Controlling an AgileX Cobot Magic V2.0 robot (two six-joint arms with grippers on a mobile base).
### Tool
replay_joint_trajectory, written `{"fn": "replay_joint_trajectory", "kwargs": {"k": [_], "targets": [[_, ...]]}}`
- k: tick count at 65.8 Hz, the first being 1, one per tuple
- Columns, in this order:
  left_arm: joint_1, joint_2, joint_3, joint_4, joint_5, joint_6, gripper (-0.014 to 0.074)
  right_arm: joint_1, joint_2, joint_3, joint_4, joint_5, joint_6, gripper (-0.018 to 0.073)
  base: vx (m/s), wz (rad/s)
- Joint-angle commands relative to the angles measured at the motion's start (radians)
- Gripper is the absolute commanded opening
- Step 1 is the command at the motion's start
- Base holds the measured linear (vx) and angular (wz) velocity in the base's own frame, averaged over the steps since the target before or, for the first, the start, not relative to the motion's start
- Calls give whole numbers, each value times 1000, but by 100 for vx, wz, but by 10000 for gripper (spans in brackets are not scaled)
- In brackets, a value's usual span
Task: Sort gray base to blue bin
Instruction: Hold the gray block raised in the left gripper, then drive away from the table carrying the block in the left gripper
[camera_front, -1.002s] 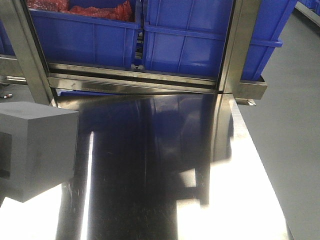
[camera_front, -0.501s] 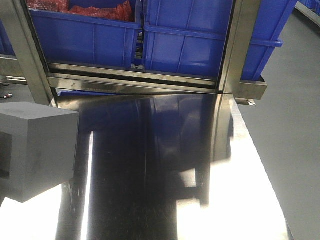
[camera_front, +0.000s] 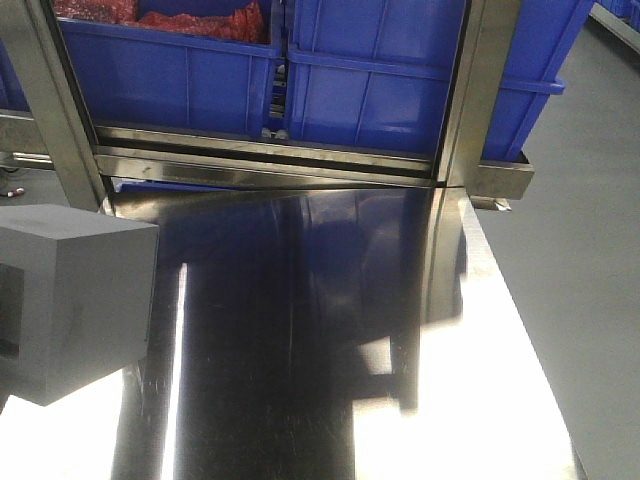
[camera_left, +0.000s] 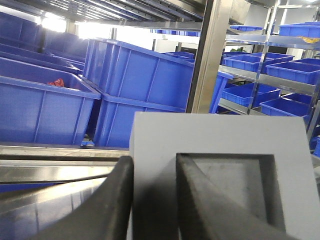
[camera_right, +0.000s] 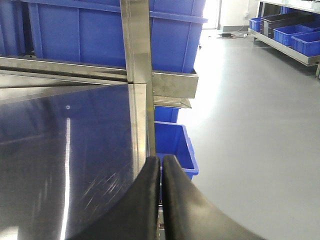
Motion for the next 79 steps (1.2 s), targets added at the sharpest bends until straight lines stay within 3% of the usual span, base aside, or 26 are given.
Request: {"fn": "replay_joint_trajectory", "kwargs": {"k": [1, 33, 79], "targets": [[-3, 1, -31, -13, -112, -6, -6, 1, 18, 2, -5, -73, -12, -5, 0, 0], [-3, 1, -31, -13, -112, -6, -6, 1, 18, 2, -5, -73, -12, -5, -3, -11], [-3, 1, -31, -13, -112, -6, -6, 1, 18, 2, -5, -73, -12, -5, -13, -60]]}}
